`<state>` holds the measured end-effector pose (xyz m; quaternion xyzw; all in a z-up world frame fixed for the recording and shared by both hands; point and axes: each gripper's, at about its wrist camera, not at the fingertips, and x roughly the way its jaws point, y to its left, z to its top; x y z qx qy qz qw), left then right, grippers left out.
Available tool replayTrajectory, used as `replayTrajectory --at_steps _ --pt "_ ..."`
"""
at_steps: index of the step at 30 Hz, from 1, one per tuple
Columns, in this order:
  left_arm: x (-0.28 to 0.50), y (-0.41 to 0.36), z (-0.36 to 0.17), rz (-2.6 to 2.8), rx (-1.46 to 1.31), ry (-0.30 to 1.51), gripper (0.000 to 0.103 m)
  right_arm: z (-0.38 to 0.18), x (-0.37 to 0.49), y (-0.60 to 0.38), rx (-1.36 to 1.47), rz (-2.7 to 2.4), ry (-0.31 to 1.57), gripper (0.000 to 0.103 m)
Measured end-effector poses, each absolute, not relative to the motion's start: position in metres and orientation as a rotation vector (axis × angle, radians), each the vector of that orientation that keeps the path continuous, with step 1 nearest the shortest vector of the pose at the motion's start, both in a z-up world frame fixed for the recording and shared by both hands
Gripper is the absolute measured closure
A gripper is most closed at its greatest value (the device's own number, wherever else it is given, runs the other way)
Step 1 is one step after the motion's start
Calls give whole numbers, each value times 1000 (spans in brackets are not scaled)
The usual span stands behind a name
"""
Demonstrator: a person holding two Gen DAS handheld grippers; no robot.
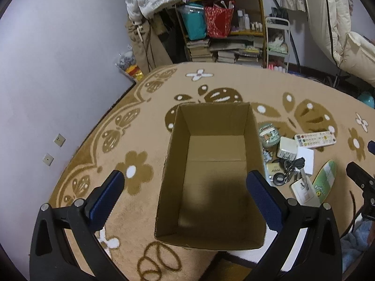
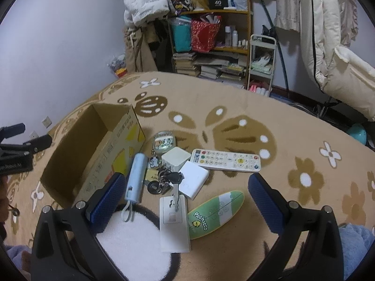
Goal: Organize rigid objects
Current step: 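Move the left tool down onto the box wall and grip it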
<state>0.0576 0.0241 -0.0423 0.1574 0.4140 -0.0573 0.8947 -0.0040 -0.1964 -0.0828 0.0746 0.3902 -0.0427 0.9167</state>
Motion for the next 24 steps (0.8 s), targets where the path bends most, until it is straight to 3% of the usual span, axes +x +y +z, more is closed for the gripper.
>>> replayTrajectory --at_steps 14,19,24 --pt "84 58 -82 -126 237 1019 1 -103 21 -186 104 -82 902 0" --pt "91 57 -101 -146 243 1080 18 -119 32 -181 97 -74 955 0" --pt "94 61 -114 -136 227 1124 24 -131 35 -176 85 -58 991 0"
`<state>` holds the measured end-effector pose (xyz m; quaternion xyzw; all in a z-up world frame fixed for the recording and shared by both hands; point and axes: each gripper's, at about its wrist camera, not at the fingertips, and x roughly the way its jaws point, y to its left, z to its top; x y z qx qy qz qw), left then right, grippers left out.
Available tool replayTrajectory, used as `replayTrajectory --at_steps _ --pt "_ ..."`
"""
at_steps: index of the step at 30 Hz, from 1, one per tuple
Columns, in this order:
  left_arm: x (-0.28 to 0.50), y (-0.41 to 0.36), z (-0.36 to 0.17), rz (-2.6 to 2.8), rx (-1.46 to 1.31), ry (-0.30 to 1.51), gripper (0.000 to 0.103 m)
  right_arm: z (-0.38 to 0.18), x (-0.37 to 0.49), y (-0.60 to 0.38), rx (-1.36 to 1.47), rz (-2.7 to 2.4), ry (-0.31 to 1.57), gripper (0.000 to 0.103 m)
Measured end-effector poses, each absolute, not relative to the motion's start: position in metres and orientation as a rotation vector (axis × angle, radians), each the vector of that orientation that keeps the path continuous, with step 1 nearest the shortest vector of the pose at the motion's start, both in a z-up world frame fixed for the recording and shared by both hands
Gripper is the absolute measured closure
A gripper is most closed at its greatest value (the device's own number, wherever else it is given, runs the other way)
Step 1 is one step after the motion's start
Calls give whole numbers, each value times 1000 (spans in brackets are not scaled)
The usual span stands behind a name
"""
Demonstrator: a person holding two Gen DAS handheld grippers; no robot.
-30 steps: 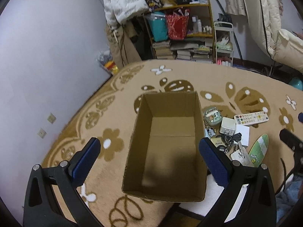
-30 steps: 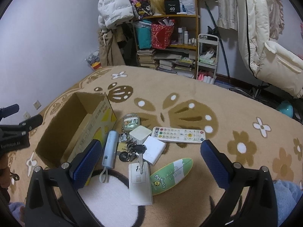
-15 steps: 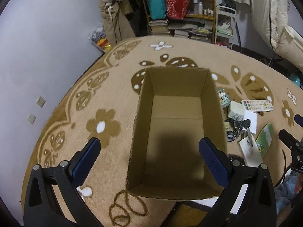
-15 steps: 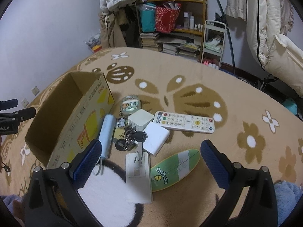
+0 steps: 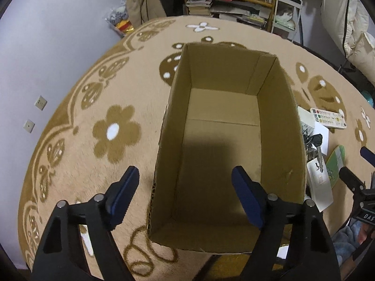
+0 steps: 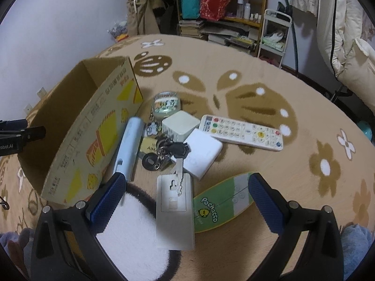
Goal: Organize rigid objects
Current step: 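Move the left tool down onto the box wall and grip it, then lower the right tool onto the white rectangular plate and grasp it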
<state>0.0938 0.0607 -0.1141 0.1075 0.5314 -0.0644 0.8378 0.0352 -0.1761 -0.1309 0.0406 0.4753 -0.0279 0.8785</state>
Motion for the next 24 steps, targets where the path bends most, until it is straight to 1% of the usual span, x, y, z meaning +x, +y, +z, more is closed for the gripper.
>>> replayTrajectory --at_steps 2,3,4,5,7,8,11,17,19,20,21,24 --pt "95 64 -117 -132 206 1138 28 -136 37 -173 76 -49 1008 0" --pt "95 64 -119 -134 200 1143 36 -139 38 -172 75 -43 1018 4" --pt "96 64 -121 -137 198 1151 46 -143 39 -170 76 -33 1034 6" --pt "96 65 -122 -130 201 1159 47 -147 40 -169 78 -26 1046 6" --pt "98 67 -125 -105 204 1162 55 -155 41 -167 75 -28 1070 7" --pt "99 68 -126 -94 198 1165 58 -157 42 -167 73 -30 1078 7" --pt "101 75 -128 -91 158 1181 61 -168 44 -169 73 -35 1107 7" --pt "103 80 -134 -55 177 1190 75 -182 45 -172 105 -40 1146 7" --pt "104 80 -135 -41 188 1190 79 -185 45 -171 99 -38 1150 13" --pt "104 80 -135 -37 190 1189 81 -187 46 -171 99 -35 1155 18" --pt "105 81 -135 -33 185 1190 83 -188 46 -171 100 -33 1163 21" --pt "107 85 -137 -22 177 1196 84 -193 46 -169 105 -19 1178 26"
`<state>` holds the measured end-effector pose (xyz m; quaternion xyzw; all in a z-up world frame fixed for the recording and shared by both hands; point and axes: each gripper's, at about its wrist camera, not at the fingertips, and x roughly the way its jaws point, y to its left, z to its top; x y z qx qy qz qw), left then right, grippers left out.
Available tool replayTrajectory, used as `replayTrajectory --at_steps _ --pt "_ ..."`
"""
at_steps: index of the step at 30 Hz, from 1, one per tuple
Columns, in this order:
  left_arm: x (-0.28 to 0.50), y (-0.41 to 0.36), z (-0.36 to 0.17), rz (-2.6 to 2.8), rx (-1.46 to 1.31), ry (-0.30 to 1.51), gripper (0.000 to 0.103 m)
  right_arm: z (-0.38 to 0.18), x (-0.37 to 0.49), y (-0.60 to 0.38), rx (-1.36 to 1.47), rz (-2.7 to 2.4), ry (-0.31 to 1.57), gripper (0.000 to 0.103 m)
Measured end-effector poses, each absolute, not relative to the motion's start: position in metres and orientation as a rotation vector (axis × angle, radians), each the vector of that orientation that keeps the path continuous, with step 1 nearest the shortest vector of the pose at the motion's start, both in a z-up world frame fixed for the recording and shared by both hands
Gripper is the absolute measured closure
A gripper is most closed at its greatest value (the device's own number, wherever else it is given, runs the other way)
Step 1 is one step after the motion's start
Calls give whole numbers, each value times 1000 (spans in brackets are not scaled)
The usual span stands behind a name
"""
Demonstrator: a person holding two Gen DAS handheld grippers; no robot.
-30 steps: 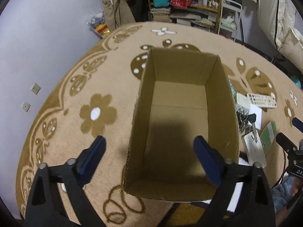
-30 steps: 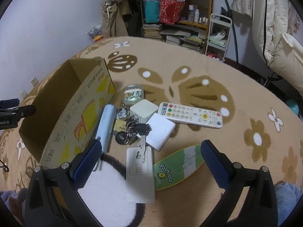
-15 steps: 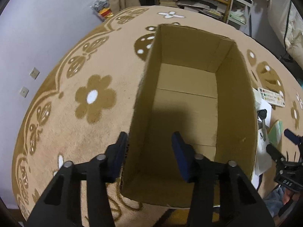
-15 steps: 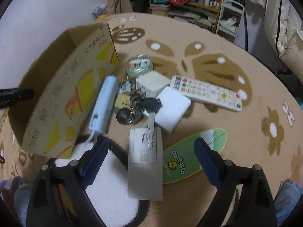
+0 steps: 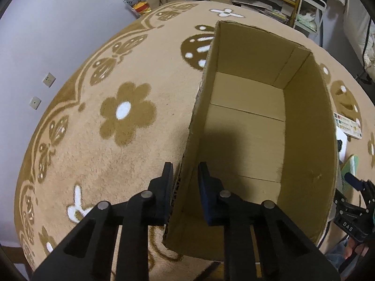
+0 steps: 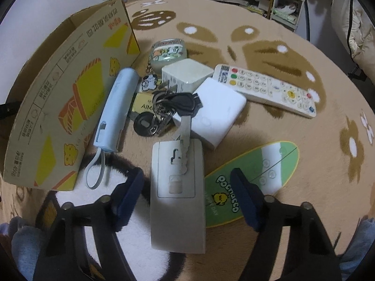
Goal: Organize rigid objects
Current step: 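Lower the right tool onto the white rectangular plate and grasp it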
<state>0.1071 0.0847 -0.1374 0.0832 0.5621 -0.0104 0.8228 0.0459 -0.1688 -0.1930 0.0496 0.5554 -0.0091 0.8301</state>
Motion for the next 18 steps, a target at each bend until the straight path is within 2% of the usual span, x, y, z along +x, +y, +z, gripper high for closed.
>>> replayTrajectory --at_steps 9,10,12,18 --pt "113 84 -147 -3 189 1213 87 -193 44 -163 92 -12 1180 27" --pt "113 84 -148 -4 190 1211 87 -193 44 -163 101 -9 1182 28" --pt "113 85 -148 -7 187 1214 87 -191 45 -163 138 3 1188 45" --pt "114 84 -147 9 184 1217 86 -193 44 -161 142 -3 1192 45"
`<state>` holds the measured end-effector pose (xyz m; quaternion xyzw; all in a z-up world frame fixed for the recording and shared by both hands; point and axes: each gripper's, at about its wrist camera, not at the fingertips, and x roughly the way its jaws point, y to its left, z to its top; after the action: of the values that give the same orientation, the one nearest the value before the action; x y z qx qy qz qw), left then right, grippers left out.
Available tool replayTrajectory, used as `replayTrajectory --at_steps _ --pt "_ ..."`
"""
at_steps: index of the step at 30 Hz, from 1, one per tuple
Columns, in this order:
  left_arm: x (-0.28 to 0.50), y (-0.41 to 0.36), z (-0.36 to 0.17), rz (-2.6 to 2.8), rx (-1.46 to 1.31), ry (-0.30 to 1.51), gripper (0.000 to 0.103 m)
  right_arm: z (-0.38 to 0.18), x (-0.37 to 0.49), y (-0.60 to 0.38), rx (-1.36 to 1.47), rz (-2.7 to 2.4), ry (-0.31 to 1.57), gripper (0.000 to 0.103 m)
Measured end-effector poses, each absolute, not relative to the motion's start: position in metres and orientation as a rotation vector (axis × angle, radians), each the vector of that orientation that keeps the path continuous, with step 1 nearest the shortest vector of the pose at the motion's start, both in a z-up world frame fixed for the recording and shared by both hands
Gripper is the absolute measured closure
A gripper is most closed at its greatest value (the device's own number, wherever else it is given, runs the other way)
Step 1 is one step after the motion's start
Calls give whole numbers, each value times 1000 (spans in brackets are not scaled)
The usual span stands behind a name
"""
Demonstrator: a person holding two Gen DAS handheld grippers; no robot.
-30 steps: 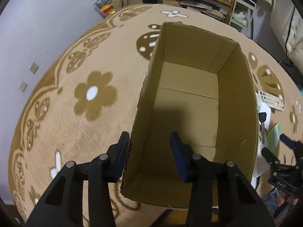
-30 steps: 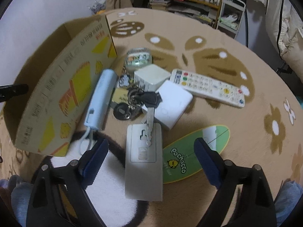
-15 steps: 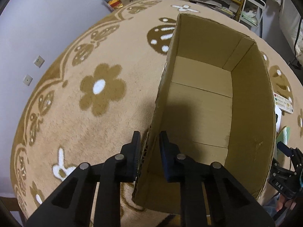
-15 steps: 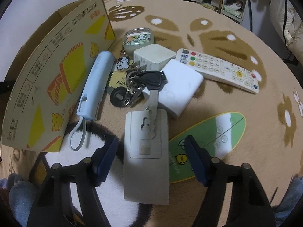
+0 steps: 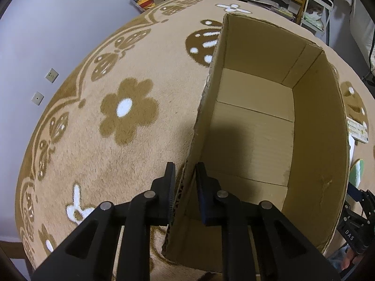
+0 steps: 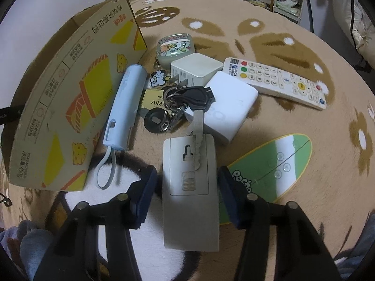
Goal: Organize rigid objects
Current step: 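Lower the right tool onto the white rectangular plate and grasp it, then lift the white plate with the right tool and carry it over the box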
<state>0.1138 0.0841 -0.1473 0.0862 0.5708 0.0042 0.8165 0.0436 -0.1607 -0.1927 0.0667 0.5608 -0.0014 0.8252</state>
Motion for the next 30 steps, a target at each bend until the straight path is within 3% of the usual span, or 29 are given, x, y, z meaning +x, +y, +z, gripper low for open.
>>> replayTrajectory --at_steps 12,14,30 --pt "114 83 -147 15 191 1225 86 -203 38 -126 -141 -35 1188 45" --pt "114 82 -148 16 198 1224 86 -202 37 -128 -134 -47 1185 50" --pt "112 83 -148 10 193 1232 86 -167 40 -142 37 -23 1102 52"
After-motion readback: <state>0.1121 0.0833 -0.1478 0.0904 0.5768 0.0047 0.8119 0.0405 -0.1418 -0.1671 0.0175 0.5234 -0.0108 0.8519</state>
